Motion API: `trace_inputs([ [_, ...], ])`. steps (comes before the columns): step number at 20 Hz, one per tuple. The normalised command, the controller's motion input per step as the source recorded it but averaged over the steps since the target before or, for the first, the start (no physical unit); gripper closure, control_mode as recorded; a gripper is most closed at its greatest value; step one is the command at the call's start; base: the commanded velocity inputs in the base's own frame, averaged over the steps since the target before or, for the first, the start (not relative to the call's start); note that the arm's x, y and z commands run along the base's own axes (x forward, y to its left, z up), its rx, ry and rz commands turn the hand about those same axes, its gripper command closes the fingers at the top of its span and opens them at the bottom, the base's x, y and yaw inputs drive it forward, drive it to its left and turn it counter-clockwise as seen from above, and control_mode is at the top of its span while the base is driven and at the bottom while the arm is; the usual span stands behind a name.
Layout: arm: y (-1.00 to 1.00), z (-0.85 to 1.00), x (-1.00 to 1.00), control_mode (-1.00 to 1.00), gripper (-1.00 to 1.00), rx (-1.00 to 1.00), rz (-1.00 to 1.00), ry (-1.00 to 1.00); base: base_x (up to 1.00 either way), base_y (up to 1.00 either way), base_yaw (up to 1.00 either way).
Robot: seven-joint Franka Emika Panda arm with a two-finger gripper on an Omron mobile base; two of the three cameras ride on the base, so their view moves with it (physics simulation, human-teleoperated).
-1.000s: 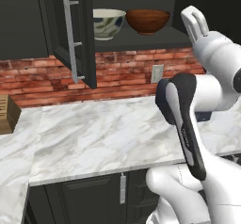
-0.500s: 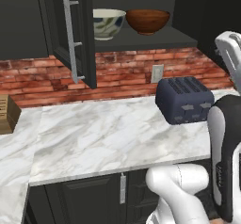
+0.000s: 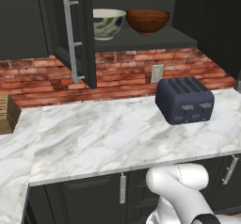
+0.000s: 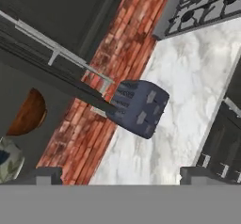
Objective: Open the cabinet. Pick the bowls from the counter and place them in the cabinet. Then close the cabinet.
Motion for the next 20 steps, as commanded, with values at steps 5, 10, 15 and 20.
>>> trace_inputs([
  [5,-0.55,-0.24,0.0,-1.0,-1.0,0.02,0.12,-0.35,0.0,0.0,0.0],
  [10,-0.22,-0.54,0.0,-1.0,-1.0,0.0,0.07,-0.59,0.0,0.0,0.0],
  [15,-0.1,0.0,0.33,-1.0,-1.0,0.01,0.01,-0.35,0.0,0.0,0.0],
  [20,-0.13,0.13,0.63,-1.0,-1.0,0.07,0.04,-0.04,0.0,0.0,0.0],
])
